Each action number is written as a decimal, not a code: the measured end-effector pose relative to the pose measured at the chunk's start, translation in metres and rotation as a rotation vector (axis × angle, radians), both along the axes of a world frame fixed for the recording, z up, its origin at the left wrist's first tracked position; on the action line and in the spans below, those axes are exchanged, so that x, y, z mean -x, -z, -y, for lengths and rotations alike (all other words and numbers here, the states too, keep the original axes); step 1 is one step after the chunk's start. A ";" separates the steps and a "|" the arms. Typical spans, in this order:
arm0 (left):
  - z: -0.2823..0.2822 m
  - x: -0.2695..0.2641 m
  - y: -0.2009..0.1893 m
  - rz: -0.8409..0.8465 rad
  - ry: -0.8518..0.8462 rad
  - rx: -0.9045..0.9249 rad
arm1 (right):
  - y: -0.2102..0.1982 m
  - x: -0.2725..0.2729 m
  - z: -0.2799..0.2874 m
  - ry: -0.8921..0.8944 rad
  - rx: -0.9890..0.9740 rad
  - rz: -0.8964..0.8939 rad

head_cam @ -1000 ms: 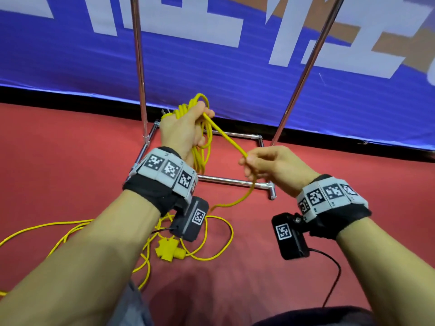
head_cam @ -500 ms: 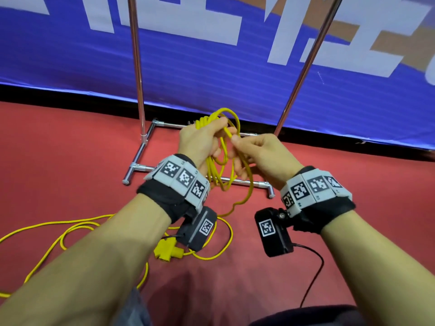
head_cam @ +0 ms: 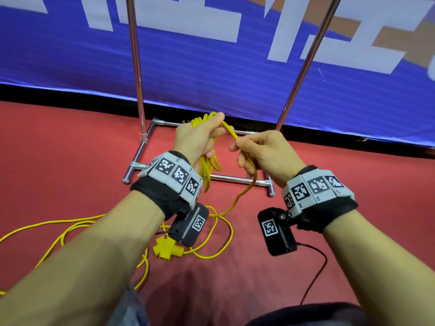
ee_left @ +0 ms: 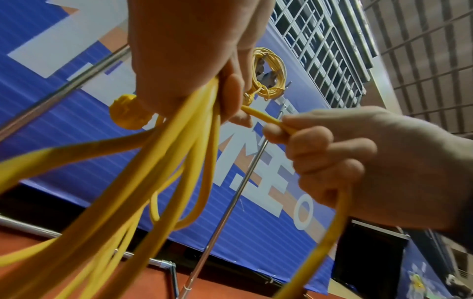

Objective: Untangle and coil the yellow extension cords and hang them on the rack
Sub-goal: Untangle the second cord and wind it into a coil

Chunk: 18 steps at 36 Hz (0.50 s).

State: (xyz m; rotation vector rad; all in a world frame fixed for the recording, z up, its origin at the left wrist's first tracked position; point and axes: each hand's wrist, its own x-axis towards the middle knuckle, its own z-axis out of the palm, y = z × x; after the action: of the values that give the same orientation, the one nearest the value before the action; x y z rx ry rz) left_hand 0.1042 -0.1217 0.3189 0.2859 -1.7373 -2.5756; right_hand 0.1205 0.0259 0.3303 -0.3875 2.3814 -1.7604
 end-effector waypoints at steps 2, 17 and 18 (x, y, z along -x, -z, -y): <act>-0.005 -0.003 0.001 -0.014 0.028 -0.001 | 0.000 0.002 0.004 0.005 0.009 -0.014; 0.018 0.012 -0.005 -0.056 -0.114 -0.183 | 0.014 -0.009 -0.019 -0.220 -0.070 0.288; 0.021 0.014 -0.004 -0.050 -0.109 -0.192 | 0.013 -0.010 -0.018 -0.220 -0.082 0.258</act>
State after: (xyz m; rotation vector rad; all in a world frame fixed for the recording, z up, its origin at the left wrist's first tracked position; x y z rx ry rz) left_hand 0.0902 -0.1426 0.3232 0.3075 -1.4187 -2.6477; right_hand 0.1301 0.0442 0.3174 -0.3697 2.1336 -1.5107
